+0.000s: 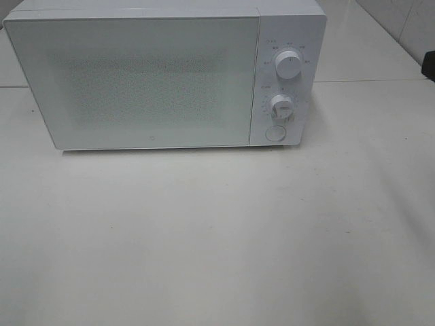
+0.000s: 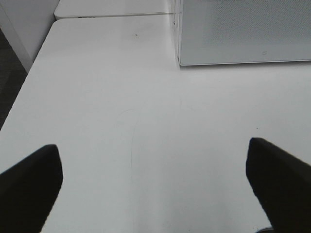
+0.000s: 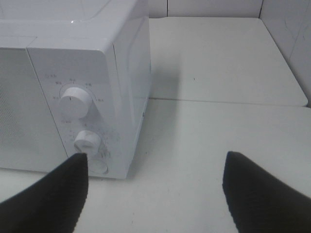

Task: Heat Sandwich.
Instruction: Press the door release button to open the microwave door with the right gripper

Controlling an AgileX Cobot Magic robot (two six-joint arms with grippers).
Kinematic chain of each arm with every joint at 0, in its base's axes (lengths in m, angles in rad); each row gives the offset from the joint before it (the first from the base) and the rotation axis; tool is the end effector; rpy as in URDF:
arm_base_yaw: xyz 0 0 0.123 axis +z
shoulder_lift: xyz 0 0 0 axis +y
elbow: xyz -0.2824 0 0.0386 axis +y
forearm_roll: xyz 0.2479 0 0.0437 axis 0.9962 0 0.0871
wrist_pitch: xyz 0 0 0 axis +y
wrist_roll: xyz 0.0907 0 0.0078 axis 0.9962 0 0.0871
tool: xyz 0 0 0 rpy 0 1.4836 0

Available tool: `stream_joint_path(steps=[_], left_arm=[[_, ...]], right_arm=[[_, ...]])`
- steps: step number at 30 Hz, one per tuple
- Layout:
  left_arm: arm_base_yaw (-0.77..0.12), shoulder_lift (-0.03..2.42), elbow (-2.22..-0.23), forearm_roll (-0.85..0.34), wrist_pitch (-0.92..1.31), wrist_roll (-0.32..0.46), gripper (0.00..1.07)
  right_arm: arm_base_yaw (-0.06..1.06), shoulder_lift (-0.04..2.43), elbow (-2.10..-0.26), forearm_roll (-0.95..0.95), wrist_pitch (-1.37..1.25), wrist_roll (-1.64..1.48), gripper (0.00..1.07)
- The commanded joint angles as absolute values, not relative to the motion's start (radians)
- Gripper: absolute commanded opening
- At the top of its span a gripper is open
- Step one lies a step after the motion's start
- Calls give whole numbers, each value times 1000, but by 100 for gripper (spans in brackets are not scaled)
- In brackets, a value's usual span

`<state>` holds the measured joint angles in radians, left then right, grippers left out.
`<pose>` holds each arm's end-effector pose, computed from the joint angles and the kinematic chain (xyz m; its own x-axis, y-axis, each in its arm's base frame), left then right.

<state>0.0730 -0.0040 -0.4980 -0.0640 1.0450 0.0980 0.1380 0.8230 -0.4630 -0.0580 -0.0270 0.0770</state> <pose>-0.0043 -0.0054 0.2780 -0.4388 0.0338 -0.8980 0.0056 0.9994 0.0349 0.1703 0.0238 0.2876 -0.2437 -0.0146 -0.9697 -0.1345 0.9907 0.0188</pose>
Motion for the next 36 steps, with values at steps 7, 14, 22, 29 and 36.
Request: stream_joint_path(steps=[7, 14, 22, 29, 36], left_arm=[[79, -24, -495, -68, 1036, 92, 97], [79, -24, -495, -68, 1036, 92, 97], [79, -24, -495, -68, 1036, 92, 97], [79, -24, -495, -68, 1036, 92, 97], [79, -24, -495, -68, 1036, 92, 97]], right_arm=[[133, 1013, -346, -61, -523, 60, 74], [219, 1174, -275, 104, -730, -72, 74], [371, 1329, -255, 290, -885, -126, 74], [536, 1504, -258, 463, -1044, -169, 74], [639, 1606, -286, 577, -1070, -169, 74]])
